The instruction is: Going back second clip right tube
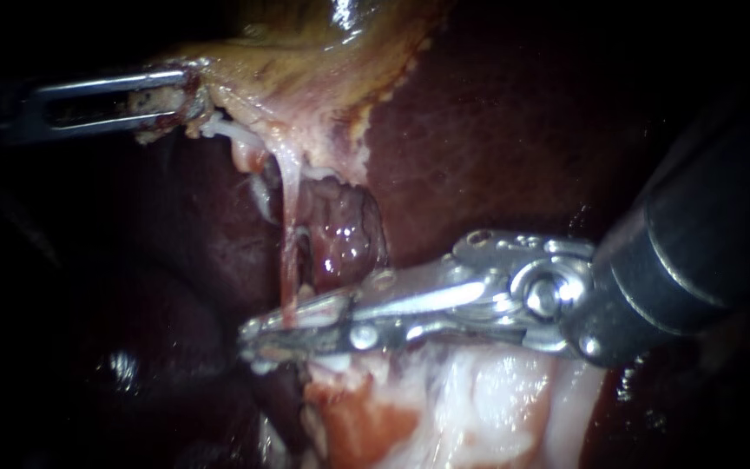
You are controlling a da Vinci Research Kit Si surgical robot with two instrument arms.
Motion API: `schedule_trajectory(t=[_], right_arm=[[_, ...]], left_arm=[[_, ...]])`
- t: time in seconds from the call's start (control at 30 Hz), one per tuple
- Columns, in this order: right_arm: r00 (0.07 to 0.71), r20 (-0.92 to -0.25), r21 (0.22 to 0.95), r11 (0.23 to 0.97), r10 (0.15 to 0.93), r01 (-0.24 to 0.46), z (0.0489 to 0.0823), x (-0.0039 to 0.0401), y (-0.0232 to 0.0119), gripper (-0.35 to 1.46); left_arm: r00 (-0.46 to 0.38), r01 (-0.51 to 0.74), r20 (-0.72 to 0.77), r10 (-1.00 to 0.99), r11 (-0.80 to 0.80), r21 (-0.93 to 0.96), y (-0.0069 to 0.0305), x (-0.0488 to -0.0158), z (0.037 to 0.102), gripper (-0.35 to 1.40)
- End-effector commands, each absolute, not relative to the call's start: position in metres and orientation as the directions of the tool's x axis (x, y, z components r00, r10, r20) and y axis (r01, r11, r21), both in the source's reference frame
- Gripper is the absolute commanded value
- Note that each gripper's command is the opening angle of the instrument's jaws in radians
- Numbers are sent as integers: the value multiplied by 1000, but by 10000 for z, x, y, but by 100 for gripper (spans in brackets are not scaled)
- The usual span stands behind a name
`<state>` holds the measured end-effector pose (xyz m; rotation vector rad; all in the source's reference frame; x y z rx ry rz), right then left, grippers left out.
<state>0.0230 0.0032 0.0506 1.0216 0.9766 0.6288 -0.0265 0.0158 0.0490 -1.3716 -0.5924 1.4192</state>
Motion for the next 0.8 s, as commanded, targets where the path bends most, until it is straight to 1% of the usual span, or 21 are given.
schedule_trajectory(t=[0.03, 0.1, 0.17, 0.2, 0.3, 0.37, 0.43, 0.53, 0.6, 0.7, 0.8], right_arm=[[453, -368, 911, 413, 812, 1, 508, 230, 32, -35], [449, -365, 914, 406, 815, 5, 511, 230, 31, -3], [449, -383, 906, 422, 807, 13, 514, 231, 29, 30], [449, -383, 906, 423, 807, 12, 517, 232, 29, 37], [441, -391, 901, 433, 808, 5, 522, 234, 30, 43], [434, -419, 887, 462, 797, 8, 527, 234, 30, 44], [443, -481, 847, 531, 757, 11, 536, 233, 31, 42], [460, -554, 771, 636, 694, -32, 548, 230, 36, 47], [448, -598, 712, 697, 664, -82, 553, 226, 40, 49], [440, -632, 676, 731, 638, -90, 553, 217, 41, 49], [436, -678, 622, 778, 591, -87, 547, 204, 38, 49]], left_arm=[[181, -326, -420, 889, -349, -878, 158, -265, 490, -35], [181, -326, -420, 889, -349, -878, 158, -265, 490, -35], [181, -326, -420, 889, -349, -878, 158, -265, 490, -35], [181, -326, -421, 889, -349, -878, 158, -265, 490, -35], [181, -326, -421, 889, -349, -878, 158, -265, 490, -35], [181, -326, -421, 889, -349, -878, 158, -265, 490, -35], [181, -327, -421, 889, -349, -878, 158, -265, 490, -35], [181, -327, -421, 889, -349, -878, 158, -266, 490, -35], [181, -327, -421, 889, -349, -878, 158, -266, 490, -35], [181, -327, -421, 889, -349, -878, 158, -266, 490, -35], [181, -327, -421, 889, -349, -878, 157, -266, 490, -35]])
